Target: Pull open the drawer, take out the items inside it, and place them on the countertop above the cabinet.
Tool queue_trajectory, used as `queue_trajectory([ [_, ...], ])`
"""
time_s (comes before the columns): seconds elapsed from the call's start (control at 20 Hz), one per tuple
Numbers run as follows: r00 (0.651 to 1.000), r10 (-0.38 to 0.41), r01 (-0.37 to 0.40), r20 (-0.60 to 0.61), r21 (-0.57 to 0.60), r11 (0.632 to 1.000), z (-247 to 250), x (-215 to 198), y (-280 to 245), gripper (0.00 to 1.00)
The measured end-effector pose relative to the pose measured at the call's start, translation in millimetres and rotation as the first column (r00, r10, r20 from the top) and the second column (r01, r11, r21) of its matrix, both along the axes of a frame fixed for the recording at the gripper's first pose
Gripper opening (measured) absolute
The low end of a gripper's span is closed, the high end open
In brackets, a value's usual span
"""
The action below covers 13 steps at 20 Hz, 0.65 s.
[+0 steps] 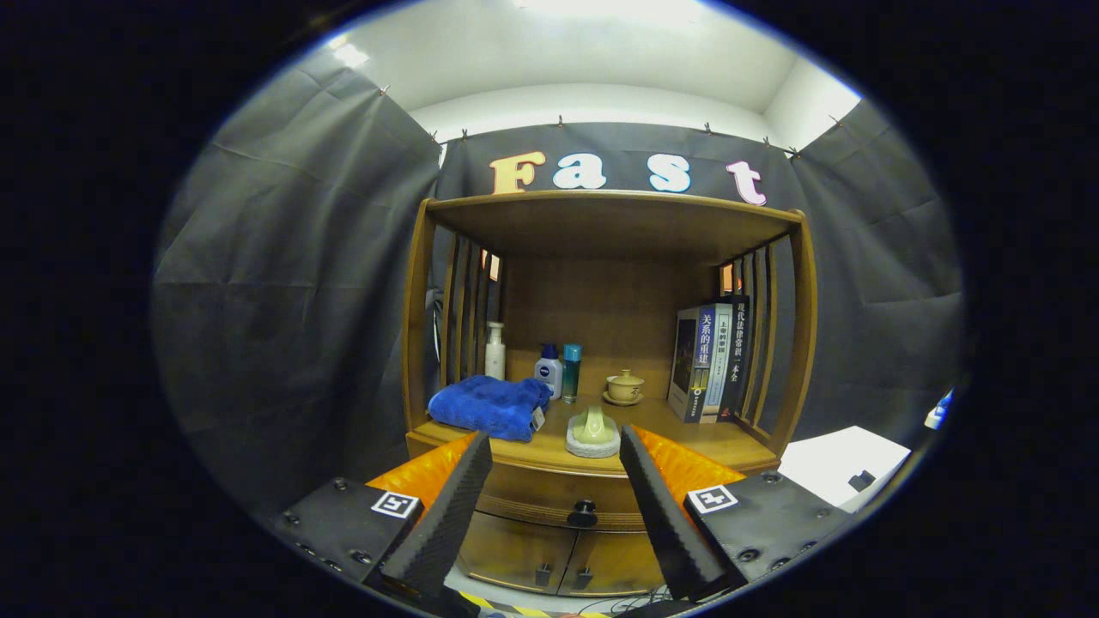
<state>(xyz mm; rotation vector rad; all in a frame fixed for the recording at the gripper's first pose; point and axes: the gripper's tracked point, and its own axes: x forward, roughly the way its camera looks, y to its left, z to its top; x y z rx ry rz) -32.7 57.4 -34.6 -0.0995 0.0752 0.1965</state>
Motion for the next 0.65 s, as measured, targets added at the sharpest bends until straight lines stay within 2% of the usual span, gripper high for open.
queue_trajectory([
  [0.65, 0.999, -0.012, 0.01, 0.047, 0.042, 0.999, 32, -16, -6, 0.98],
])
